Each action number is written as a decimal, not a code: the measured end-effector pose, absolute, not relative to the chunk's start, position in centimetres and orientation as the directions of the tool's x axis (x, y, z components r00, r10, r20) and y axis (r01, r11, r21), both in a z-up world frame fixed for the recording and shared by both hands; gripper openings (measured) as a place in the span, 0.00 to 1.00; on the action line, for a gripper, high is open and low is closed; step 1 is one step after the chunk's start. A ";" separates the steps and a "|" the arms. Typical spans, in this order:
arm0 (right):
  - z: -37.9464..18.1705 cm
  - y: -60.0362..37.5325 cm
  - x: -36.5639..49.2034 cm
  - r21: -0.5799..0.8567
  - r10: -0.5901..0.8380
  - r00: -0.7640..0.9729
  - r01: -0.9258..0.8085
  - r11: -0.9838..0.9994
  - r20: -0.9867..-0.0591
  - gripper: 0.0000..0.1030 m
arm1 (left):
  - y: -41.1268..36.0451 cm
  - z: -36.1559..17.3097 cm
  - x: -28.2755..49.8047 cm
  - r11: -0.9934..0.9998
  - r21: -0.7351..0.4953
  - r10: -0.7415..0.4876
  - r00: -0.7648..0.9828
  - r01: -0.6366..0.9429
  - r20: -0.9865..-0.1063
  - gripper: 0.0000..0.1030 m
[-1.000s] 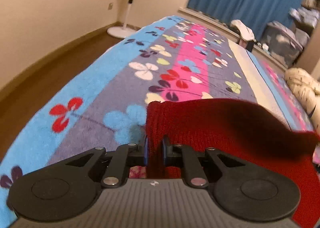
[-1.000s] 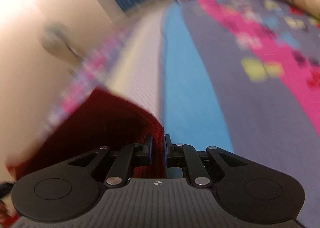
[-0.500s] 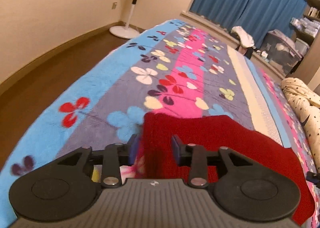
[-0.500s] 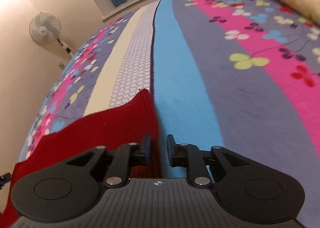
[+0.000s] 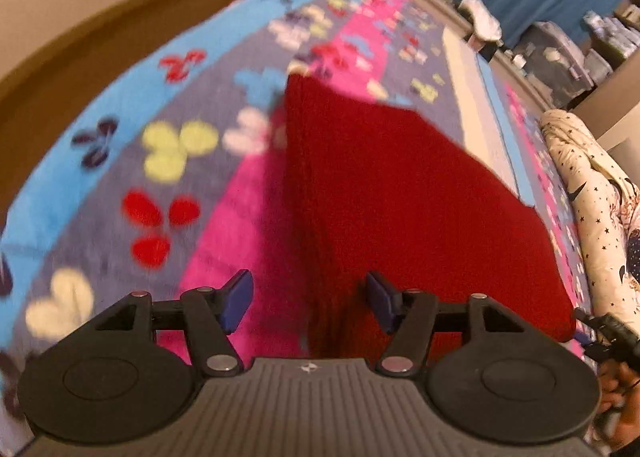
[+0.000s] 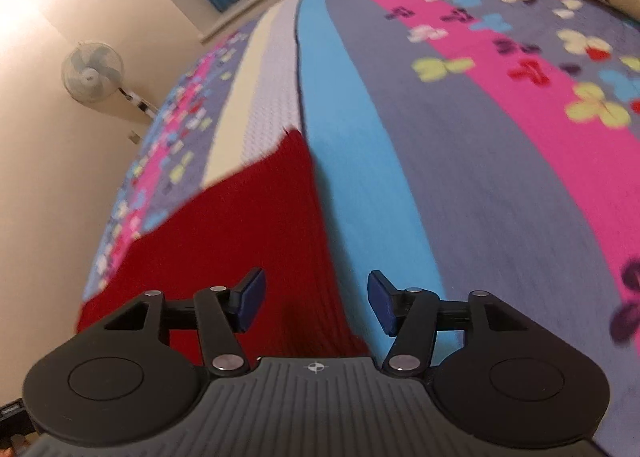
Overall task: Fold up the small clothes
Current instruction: 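Lift the held hem edge with both grippers and roll it toward the collar, then lay the folded sweater flat with both grippers, smoothing it into a rectangle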
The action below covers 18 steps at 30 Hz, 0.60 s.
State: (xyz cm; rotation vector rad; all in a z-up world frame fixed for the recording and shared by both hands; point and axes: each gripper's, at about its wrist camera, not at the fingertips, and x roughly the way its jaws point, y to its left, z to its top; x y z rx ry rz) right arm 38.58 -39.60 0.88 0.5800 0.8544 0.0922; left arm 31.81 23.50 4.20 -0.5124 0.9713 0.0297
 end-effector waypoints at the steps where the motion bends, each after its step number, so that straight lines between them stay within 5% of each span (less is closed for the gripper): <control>1: 0.2 -39.4 38.3 0.510 0.303 0.648 0.154 0.846 -0.699 0.57 | 23.6 4.2 31.6 0.875 -0.419 -0.213 0.582 -0.244 -0.784 0.62; 3: -0.4 -39.3 38.1 0.529 0.319 0.649 0.152 0.835 -0.691 0.57 | 23.4 4.0 31.4 0.879 -0.420 -0.227 0.577 -0.226 -0.785 0.51; 5: -0.6 -39.3 37.7 0.561 0.348 0.664 0.129 0.818 -0.661 0.52 | 23.1 3.6 31.5 0.890 -0.412 -0.245 0.555 -0.197 -0.795 0.16; 6: -0.7 -39.2 37.5 0.552 0.345 0.667 0.120 0.825 -0.660 0.47 | 22.7 3.5 31.5 0.896 -0.410 -0.259 0.551 -0.170 -0.793 0.16; 7: -0.7 -39.0 37.2 0.519 0.319 0.674 0.112 0.847 -0.667 0.31 | 22.4 3.7 31.5 0.909 -0.388 -0.244 0.560 -0.153 -0.792 0.16; 9: -0.4 -39.1 36.8 0.514 0.325 0.683 0.086 0.853 -0.654 0.24 | 22.1 4.3 31.2 0.923 -0.365 -0.227 0.589 -0.125 -0.776 0.14; 14: 2.7 -40.7 34.6 0.615 0.363 0.755 0.066 0.786 -0.545 0.18 | 24.4 7.3 28.8 0.879 -0.466 -0.257 0.721 -0.103 -0.644 0.13; 18: 4.3 -40.8 32.6 0.592 0.365 0.740 0.055 0.804 -0.565 0.17 | 25.3 6.5 27.8 0.898 -0.424 -0.255 0.639 -0.122 -0.725 0.13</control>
